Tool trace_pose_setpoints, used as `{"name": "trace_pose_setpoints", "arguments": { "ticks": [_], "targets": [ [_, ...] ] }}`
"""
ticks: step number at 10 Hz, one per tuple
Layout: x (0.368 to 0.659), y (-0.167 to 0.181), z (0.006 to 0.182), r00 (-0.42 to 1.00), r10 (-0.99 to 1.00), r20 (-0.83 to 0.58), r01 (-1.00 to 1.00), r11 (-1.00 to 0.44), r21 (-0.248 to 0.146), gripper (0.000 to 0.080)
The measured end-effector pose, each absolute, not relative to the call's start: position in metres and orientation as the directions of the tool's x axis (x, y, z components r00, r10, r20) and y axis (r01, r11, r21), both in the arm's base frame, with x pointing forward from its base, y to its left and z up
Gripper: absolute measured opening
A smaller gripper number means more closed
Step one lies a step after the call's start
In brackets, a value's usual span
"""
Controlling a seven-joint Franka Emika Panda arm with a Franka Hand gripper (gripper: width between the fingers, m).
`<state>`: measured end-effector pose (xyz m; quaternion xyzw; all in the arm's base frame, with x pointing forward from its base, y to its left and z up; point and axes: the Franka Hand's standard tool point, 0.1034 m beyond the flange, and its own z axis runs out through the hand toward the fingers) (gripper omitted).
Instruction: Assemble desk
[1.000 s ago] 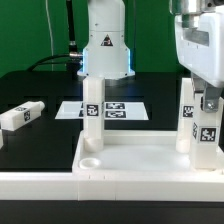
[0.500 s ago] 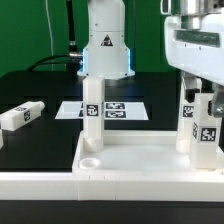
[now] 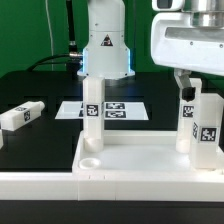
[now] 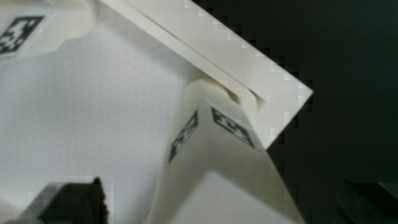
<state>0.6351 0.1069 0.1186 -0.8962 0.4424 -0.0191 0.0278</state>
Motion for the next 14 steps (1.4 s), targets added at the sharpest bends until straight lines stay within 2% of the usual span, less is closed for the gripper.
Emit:
{"name": "trace_pose_setpoints", "arguments": {
  "ticks": [3,6,10,11,13,14],
  "targets": [
    [0.6366,0.1047,0.1173,0.768,-0.639,0.032,-0.637,-0.768,-0.067,0.0648],
    [0.6359,0.1052,0.1158,0.914,-0.402,0.056,-0.401,-0.916,-0.035,0.0648],
    [0.6362,0.1013,0.1154,0.979,-0.192,0.064,-0.192,-0.981,-0.015,0.0648],
    [0.6364,0.1,0.1153,0.979,-0.195,0.064,-0.194,-0.981,-0.015,0.0648],
    [0.6366,0.099,0.1153,0.978,-0.197,0.064,-0.197,-0.98,-0.015,0.0386],
    [0.6365,0.0989,0.1153,0.978,-0.197,0.064,-0.197,-0.98,-0.015,0.0288]
  ]
}}
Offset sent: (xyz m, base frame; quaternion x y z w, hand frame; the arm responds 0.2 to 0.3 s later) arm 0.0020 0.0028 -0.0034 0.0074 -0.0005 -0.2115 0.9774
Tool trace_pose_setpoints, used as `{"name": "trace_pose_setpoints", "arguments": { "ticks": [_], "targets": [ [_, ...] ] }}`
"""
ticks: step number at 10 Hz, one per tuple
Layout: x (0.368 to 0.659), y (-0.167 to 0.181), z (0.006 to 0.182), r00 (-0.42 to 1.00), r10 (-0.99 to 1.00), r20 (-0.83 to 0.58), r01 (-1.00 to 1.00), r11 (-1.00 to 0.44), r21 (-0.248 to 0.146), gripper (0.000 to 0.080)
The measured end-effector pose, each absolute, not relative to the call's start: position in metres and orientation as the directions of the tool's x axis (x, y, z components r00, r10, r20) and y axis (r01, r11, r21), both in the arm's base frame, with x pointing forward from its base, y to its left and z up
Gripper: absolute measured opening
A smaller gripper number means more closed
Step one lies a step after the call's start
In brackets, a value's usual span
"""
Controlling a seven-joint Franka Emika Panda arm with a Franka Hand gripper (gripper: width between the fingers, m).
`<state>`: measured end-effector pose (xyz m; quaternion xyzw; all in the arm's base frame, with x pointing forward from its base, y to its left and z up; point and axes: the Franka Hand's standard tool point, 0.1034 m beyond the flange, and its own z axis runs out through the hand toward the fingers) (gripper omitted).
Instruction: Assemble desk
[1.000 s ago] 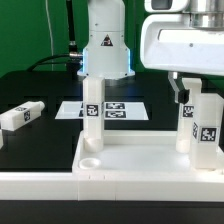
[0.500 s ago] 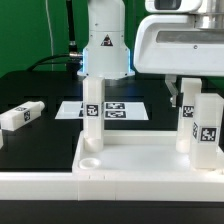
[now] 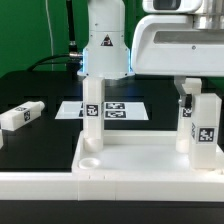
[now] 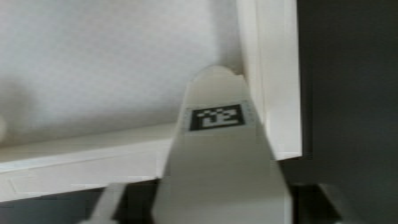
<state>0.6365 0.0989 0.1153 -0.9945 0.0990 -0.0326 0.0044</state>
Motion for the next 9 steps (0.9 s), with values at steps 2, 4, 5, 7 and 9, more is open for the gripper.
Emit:
{"name": "trace_pose_setpoints", "arguments": {
  "ticks": [2,4,5,7,9],
  "targets": [
    [0.6365,0.0986,0.1151,0.973,-0.221,0.063,-0.22,-0.975,-0.017,0.0288],
    [0.6365,0.0987,0.1151,0.961,-0.271,0.062,-0.27,-0.963,-0.02,0.0288],
    [0.6364,0.099,0.1151,0.935,-0.349,0.06,-0.348,-0.937,-0.026,0.0288],
    [0.6356,0.0992,0.1141,0.852,-0.521,0.053,-0.519,-0.854,-0.042,0.0288],
    [0.6356,0.0998,0.1137,0.747,-0.663,0.05,-0.66,-0.748,-0.065,0.0288]
  ]
}}
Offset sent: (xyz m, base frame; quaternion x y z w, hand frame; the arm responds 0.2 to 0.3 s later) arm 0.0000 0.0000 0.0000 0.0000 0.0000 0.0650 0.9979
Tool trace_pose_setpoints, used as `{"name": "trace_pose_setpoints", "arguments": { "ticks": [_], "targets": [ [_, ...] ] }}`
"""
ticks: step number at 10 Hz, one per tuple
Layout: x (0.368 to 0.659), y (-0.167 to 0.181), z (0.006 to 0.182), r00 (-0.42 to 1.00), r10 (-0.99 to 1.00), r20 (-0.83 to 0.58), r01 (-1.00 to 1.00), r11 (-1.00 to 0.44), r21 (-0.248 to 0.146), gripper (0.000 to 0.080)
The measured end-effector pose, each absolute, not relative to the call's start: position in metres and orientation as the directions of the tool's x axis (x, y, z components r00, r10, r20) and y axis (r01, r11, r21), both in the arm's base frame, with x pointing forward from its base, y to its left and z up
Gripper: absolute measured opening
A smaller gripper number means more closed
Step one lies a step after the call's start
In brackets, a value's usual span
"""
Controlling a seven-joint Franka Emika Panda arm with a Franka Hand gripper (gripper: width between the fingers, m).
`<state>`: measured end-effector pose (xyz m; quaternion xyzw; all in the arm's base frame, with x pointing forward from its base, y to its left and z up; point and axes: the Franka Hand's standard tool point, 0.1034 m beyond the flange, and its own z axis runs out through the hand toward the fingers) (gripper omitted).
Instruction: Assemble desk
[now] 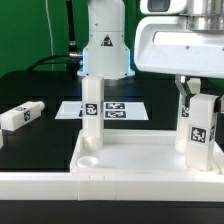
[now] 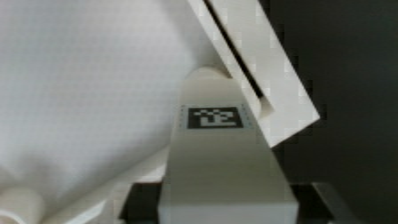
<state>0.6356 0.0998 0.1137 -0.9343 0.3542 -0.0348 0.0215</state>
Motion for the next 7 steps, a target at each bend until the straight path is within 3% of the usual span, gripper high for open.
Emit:
{"name": "trace_pose_setpoints", "arguments": {
  "ticks": [3,7],
  "targets": [
    [0.6352,0.1008,0.1131,0.537,-0.843,0.022,-0.839,-0.537,-0.09,0.029],
    [0.6348,0.1027,0.113,0.231,-0.972,-0.031,-0.969,-0.227,-0.093,0.029]
  ]
}}
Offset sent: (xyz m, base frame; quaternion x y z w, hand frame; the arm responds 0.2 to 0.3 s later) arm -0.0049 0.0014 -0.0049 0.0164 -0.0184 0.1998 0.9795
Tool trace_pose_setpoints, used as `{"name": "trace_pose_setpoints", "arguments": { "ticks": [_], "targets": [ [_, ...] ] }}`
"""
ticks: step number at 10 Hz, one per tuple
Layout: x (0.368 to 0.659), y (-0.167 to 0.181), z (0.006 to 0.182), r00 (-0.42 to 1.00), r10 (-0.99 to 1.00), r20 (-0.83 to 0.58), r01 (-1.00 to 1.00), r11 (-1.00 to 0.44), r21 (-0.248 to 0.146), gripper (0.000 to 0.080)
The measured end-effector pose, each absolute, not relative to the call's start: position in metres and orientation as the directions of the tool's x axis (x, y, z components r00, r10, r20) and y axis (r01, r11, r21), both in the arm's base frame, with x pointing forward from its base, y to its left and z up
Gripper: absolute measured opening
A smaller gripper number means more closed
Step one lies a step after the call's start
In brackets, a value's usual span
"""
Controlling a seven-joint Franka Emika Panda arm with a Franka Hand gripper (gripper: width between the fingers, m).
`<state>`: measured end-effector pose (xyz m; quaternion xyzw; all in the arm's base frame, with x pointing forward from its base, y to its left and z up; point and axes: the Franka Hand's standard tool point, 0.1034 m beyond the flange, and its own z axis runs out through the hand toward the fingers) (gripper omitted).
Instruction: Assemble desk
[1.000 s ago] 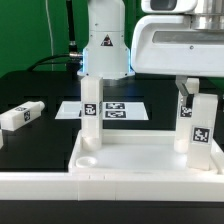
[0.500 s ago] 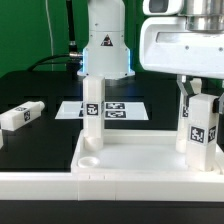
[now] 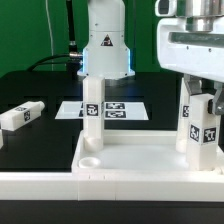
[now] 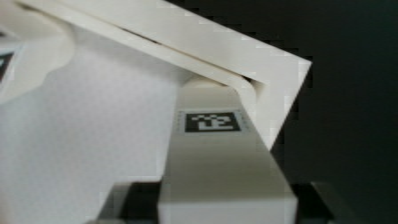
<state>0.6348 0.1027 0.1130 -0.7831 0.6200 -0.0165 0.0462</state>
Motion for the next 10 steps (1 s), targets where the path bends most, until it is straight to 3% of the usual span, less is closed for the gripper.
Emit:
{"name": "trace_pose_setpoints", "arguments": {
  "ticks": [2,5,6,7,8,9,10],
  "targets": [
    [0.6349,0.1051,0.1128,0.071,-0.996,-0.057,-0.994,-0.066,-0.091,0.029],
    [0.6351,0.1065,0.1128,-0.023,-0.997,-0.071,-0.996,0.03,-0.087,0.029],
    [0.635,0.1066,0.1125,-0.012,-0.997,-0.07,-0.996,0.019,-0.087,0.0391],
    [0.6347,0.106,0.1119,0.016,-0.998,-0.066,-0.996,-0.01,-0.087,0.0391],
    [0.6344,0.1046,0.1113,0.071,-0.996,-0.06,-0.994,-0.065,-0.088,0.0529],
    [0.6345,0.1044,0.1113,0.105,-0.993,-0.056,-0.991,-0.099,-0.09,0.0615],
    [0.6341,0.1048,0.111,0.196,-0.98,-0.046,-0.977,-0.191,-0.093,0.0615]
  ]
}}
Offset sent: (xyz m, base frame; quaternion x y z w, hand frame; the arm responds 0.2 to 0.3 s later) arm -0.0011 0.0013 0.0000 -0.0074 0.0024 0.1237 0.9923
